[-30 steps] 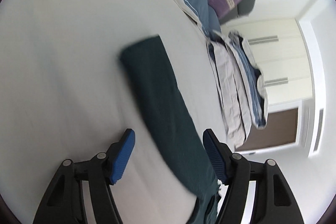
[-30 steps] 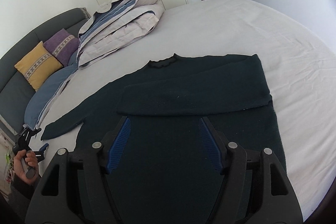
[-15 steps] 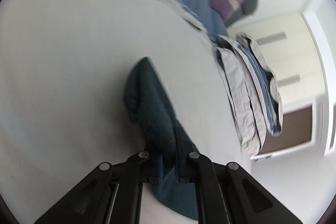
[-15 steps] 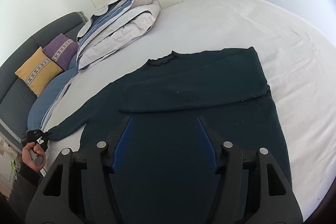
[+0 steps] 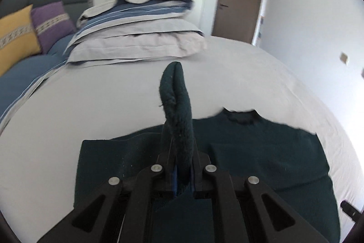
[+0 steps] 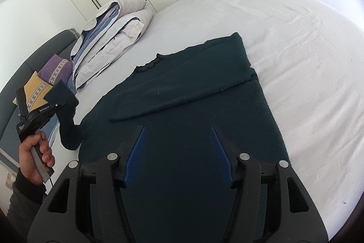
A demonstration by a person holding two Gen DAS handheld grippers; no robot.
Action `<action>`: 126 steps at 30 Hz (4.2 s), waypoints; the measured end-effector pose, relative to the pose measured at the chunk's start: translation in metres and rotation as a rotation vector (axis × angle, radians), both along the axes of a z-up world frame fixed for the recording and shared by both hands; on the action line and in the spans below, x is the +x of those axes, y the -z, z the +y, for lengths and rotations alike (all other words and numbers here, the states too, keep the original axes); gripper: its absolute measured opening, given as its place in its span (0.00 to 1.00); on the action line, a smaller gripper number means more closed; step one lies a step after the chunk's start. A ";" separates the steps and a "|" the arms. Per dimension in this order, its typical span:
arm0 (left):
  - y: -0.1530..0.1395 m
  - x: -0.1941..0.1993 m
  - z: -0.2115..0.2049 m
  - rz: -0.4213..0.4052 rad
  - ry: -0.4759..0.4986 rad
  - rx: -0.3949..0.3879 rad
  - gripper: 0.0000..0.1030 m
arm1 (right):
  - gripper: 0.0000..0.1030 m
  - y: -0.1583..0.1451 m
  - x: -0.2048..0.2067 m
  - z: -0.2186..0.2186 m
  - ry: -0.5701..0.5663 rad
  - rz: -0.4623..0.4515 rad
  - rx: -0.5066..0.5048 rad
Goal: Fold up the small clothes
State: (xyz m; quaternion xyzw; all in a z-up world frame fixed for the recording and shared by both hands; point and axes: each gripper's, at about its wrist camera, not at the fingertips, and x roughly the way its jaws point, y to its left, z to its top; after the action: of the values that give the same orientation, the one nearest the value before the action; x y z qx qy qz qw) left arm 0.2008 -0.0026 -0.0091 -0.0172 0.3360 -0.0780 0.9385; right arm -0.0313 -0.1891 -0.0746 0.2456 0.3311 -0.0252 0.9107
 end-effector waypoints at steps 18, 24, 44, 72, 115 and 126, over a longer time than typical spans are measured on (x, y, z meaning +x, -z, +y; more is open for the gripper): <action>0.064 -0.047 -0.061 0.094 0.169 0.114 0.75 | 0.55 0.008 0.055 0.001 -0.061 0.036 0.046; 0.051 -0.062 -0.009 0.089 0.104 -0.024 0.75 | 0.55 0.004 0.139 0.047 -0.193 0.089 0.081; 0.046 -0.050 0.124 0.095 -0.151 -0.249 0.75 | 0.06 0.019 0.239 0.127 -0.293 0.238 -0.180; 0.099 0.108 0.110 0.311 -0.182 -0.112 0.46 | 0.05 0.008 0.237 0.046 -0.189 0.163 -0.263; 0.098 0.029 0.109 0.261 -0.091 -0.065 0.43 | 0.08 0.029 0.202 0.029 -0.146 0.274 -0.149; 0.102 0.027 0.099 0.268 -0.018 0.024 0.10 | 0.06 0.016 0.169 0.029 -0.127 0.261 -0.137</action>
State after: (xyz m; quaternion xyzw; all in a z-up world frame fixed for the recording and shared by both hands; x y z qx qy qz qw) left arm 0.2278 0.0966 -0.1111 -0.0194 0.4593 -0.0627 0.8859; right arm 0.1375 -0.1597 -0.0908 0.1562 0.4590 -0.0218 0.8743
